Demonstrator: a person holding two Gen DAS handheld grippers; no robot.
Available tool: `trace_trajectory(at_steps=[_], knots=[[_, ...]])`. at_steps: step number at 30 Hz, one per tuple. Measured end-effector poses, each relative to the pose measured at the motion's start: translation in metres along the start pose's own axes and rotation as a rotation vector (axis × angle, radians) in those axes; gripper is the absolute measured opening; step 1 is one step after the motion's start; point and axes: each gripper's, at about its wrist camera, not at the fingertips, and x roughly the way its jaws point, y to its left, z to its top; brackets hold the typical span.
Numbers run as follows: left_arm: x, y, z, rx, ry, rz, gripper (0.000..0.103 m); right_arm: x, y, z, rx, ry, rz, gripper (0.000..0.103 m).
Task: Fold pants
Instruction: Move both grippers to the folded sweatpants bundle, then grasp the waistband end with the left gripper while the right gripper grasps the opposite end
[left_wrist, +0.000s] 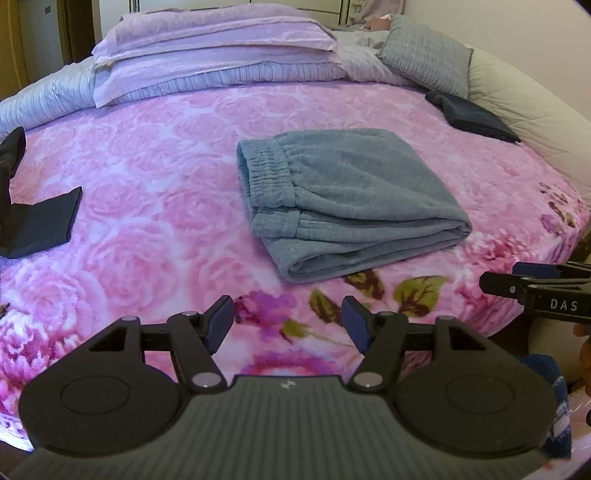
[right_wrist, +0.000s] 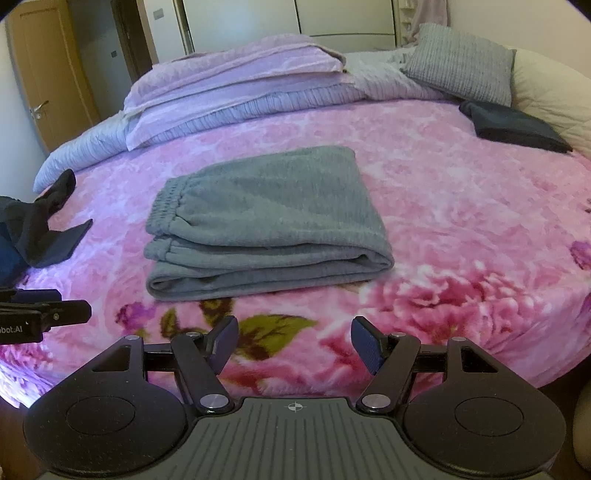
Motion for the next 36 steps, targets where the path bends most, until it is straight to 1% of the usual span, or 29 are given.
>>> trace_trajectory(at_steps=[5,8,10,11,13,15,16,17,18,19,21,23,24,27,29,30,31,32,34,36], knots=[[0.023,0.001,0.008,0.000,0.036,0.010,0.064,0.020,-0.014,0.005,0.016,0.015,-0.004,0.065],[0.032,0.014,0.017,-0.031,0.018,-0.005,0.066,0.029,-0.026,0.009,0.033,0.012,-0.006,0.065],[0.037,0.033,0.026,-0.078,-0.009,-0.029,0.070,0.033,-0.036,0.015,0.038,-0.003,-0.015,0.065],[0.041,0.045,0.031,-0.115,-0.019,-0.052,0.071,0.035,-0.044,0.021,0.046,-0.012,-0.013,0.065],[0.053,0.071,0.044,-0.213,-0.018,-0.113,0.079,0.037,-0.061,0.033,0.075,-0.035,0.001,0.065],[0.069,0.091,0.054,-0.294,-0.005,-0.172,0.084,0.044,-0.082,0.049,0.128,-0.056,0.038,0.065],[0.079,0.098,0.059,-0.329,-0.003,-0.211,0.087,0.049,-0.093,0.056,0.156,-0.052,0.062,0.069],[0.088,0.105,0.062,-0.366,0.000,-0.242,0.087,0.056,-0.104,0.064,0.185,-0.036,0.087,0.073],[0.100,0.112,0.065,-0.411,0.009,-0.279,0.088,0.068,-0.117,0.071,0.217,-0.011,0.114,0.074],[0.115,0.118,0.067,-0.459,0.028,-0.324,0.088,0.078,-0.126,0.077,0.245,0.006,0.129,0.074],[0.140,0.129,0.070,-0.541,0.064,-0.377,0.088,0.098,-0.143,0.086,0.307,0.045,0.165,0.074],[0.162,0.136,0.070,-0.602,0.088,-0.438,0.088,0.119,-0.157,0.093,0.380,0.078,0.221,0.074],[0.172,0.138,0.070,-0.630,0.102,-0.455,0.088,0.128,-0.163,0.097,0.408,0.091,0.248,0.074],[0.196,0.143,0.066,-0.715,0.143,-0.541,0.086,0.154,-0.172,0.105,0.469,0.117,0.329,0.074],[0.206,0.143,0.067,-0.739,0.154,-0.582,0.086,0.170,-0.178,0.109,0.512,0.126,0.376,0.074],[0.210,0.143,0.068,-0.745,0.158,-0.591,0.083,0.176,-0.181,0.111,0.528,0.128,0.407,0.074],[0.214,0.144,0.070,-0.756,0.160,-0.610,0.077,0.184,-0.184,0.113,0.543,0.125,0.443,0.074],[0.219,0.144,0.071,-0.768,0.170,-0.635,0.076,0.189,-0.185,0.114,0.556,0.122,0.467,0.074],[0.226,0.140,0.073,-0.766,0.182,-0.638,0.076,0.201,-0.187,0.118,0.569,0.129,0.528,0.074],[0.228,0.136,0.077,-0.749,0.182,-0.636,0.076,0.213,-0.187,0.122,0.564,0.141,0.589,0.072]])
